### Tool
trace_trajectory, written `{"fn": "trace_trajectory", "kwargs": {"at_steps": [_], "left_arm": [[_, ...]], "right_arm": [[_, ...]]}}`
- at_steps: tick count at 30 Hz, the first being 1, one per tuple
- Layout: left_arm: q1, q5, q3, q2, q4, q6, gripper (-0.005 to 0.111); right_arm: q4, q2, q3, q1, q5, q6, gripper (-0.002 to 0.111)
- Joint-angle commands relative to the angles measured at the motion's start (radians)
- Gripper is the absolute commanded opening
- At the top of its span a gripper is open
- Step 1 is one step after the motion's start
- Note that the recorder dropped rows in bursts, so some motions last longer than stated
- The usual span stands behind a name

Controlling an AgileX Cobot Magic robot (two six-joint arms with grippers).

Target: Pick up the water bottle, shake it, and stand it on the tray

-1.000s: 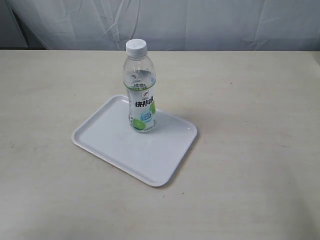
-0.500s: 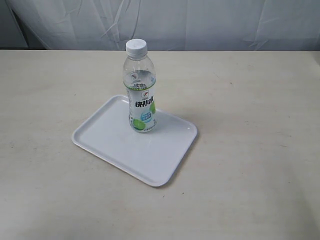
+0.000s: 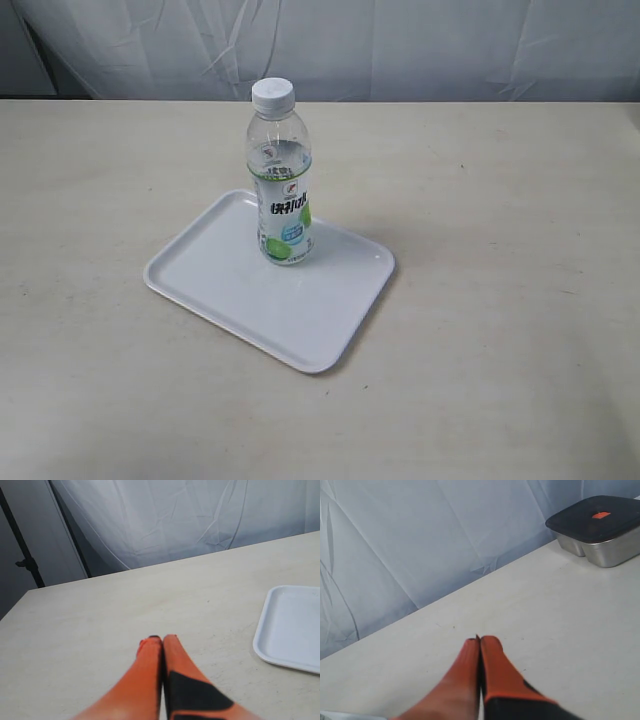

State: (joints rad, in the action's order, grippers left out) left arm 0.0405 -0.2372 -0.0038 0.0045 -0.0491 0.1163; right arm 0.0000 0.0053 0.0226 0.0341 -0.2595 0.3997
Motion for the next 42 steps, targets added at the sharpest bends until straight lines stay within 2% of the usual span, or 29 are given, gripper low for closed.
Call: {"fn": "trace_trajectory", "kwargs": {"at_steps": [1,42], "left_arm": [[0.0,-0.002,0.004,-0.005,0.005,-0.002,0.0],[0.0,-0.002,0.004,-0.005,0.005,-0.002,0.0]], "right_arm": [[-0.008,-0.005,-0.006,-0.005,0.008,0.0,0.0],[0.01,-0.005,-0.01,-0.003,0.026,0.0,0.0]]}}
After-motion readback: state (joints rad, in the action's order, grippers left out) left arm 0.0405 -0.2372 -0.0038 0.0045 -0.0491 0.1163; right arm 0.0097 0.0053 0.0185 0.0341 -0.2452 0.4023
